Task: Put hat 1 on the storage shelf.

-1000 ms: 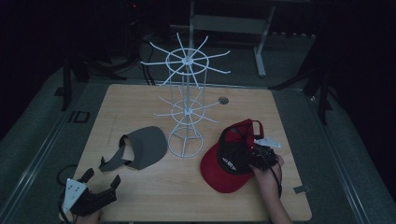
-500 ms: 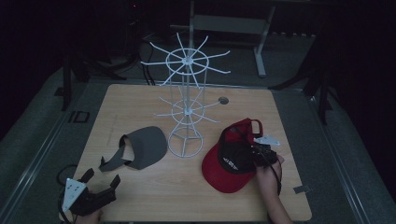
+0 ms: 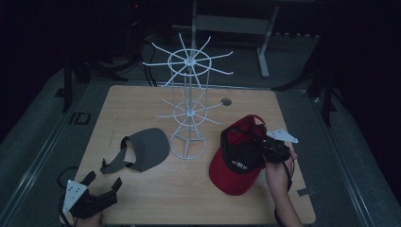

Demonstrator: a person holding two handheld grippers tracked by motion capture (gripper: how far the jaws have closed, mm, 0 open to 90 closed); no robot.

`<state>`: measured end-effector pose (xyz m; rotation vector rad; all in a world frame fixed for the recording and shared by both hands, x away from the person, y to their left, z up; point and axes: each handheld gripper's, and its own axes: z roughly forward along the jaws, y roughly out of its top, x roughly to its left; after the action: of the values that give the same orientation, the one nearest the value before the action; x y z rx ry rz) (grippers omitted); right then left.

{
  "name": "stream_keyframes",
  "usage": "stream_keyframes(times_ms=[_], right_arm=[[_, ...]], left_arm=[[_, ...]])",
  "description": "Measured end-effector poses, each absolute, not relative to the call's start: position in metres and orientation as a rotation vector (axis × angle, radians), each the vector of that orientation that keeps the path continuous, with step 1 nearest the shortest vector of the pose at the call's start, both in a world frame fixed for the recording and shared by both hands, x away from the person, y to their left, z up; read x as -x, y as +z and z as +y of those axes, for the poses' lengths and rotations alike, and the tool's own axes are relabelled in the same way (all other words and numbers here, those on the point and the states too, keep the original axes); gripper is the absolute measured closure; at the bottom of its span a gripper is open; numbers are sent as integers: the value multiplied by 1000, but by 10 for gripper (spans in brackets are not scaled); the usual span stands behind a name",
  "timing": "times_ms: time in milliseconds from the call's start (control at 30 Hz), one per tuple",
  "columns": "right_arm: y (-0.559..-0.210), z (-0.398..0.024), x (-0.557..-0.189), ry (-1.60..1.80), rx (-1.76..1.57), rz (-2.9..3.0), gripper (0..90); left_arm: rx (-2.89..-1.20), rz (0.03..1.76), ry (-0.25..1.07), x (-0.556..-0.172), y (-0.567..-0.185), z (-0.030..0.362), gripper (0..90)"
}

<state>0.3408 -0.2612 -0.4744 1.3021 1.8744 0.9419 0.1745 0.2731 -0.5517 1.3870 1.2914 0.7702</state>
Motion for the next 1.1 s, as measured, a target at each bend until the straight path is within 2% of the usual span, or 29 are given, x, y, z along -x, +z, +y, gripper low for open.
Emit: stream_keyframes(times_ms=[367, 800, 1100], right_arm=[[-431, -266, -324, 1066, -1250, 1791, 865], [-395, -270, -303, 1151, -1175, 1733, 865], [-375, -267, -286, 1159, -1087, 1735, 865]], left_arm=[[-1448, 1270, 772, -175, -551, 269, 10], [-1518, 1240, 743, -176, -551, 264, 10], [-1563, 1174, 668, -175, -537, 247, 10]])
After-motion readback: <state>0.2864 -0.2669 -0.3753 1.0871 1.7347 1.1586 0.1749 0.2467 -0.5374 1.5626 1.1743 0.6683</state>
